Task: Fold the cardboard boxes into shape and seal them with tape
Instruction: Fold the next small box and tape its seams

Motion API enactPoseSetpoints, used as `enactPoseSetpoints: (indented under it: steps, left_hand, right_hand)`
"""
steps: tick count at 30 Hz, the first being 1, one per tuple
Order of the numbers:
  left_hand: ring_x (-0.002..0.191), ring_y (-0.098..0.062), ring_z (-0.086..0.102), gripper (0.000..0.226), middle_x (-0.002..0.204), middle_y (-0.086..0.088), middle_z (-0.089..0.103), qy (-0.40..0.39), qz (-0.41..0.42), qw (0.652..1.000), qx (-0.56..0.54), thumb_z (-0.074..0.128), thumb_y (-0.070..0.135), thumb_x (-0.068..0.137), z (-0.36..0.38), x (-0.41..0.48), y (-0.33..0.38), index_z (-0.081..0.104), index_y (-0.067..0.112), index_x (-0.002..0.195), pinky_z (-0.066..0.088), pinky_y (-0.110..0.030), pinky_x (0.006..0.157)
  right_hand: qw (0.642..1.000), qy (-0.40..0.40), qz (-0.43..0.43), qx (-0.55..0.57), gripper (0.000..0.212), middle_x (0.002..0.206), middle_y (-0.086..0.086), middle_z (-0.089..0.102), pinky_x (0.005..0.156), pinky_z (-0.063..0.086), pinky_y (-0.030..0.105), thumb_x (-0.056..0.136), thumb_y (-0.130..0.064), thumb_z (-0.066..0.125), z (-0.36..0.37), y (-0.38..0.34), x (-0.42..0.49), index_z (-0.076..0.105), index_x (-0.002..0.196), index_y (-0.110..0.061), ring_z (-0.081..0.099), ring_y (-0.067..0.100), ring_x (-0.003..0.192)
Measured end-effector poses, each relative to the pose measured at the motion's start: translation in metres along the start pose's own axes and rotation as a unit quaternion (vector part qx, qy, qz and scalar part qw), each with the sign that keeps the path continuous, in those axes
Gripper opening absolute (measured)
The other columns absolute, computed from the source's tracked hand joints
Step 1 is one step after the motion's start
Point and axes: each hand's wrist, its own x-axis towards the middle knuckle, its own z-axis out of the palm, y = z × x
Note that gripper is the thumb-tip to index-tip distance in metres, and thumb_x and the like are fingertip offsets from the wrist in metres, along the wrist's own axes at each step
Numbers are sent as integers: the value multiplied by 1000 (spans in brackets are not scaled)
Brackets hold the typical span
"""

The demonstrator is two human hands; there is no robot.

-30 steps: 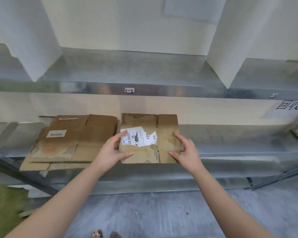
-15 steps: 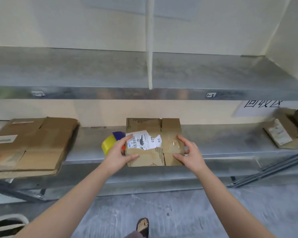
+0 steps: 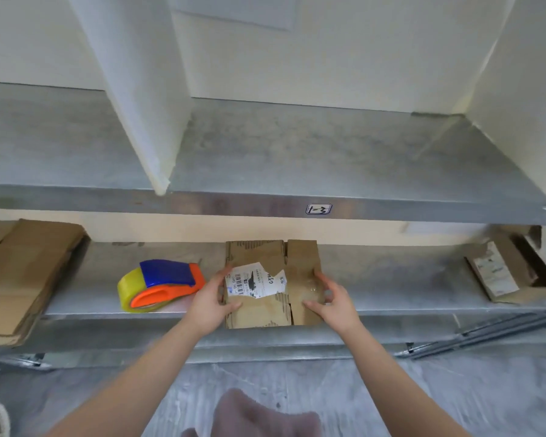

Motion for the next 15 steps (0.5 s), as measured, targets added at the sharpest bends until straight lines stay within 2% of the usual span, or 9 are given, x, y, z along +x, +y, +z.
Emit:
enactPoseSetpoints:
  steps: [1,3,6,8,10,12,15]
  left_hand:
    - [114,-15,58,86,126,4,57,9,-5,1000,-2,75,5,79,5,1,-1,29,26,148,51,-34,96]
    - [114,-14,57,94,127,8,55,24,-15,1000,-10,75,1,78,12,3,-2,21,28,150,50,-36,97]
    - [114,-15,57,102,120,18,52,37,-26,999,-30,72,-3,79,20,5,0,12,39,150,53,-36,93]
    - [112,-16,59,102,118,17,53,52,-30,997,-39,69,-5,80,25,6,7,11,45,147,55,-28,84]
    - [110,-18,60,100,119,14,55,62,-32,996,-54,70,-3,81,27,8,14,12,48,145,55,-28,81]
    - [116,-19,58,101,125,10,55,62,-39,993,-91,73,1,80,26,11,18,14,47,148,56,-35,84]
    - [123,-17,51,97,134,3,51,47,-40,987,-148,74,1,79,24,14,26,20,44,147,53,-25,82]
  right_hand:
    - [1000,-1,1,1,70,126,-1,48,92,52,39,78,-32,80,-2,3,5,46,138,-43,55,15,105]
    - [1000,0,-8,-2,67,120,-3,56,85,54,36,80,-36,77,-5,7,12,46,139,-40,58,14,100]
    - [1000,-9,-24,-2,72,106,-10,60,72,56,32,81,-27,77,-10,10,21,41,143,-34,62,13,90]
    - [1000,-9,-25,-1,77,103,-10,61,66,55,26,81,-20,77,-12,9,25,37,146,-33,62,13,87]
    - [1000,-7,-30,6,79,106,-6,61,71,54,24,82,-18,77,-15,3,30,35,147,-29,62,14,91]
    - [999,-18,-29,34,80,112,-3,59,74,54,25,83,-15,76,-16,-3,34,32,148,-28,61,15,97]
    - [993,-68,-22,98,86,126,2,55,69,49,13,80,3,69,-16,-14,35,29,148,-32,56,20,114]
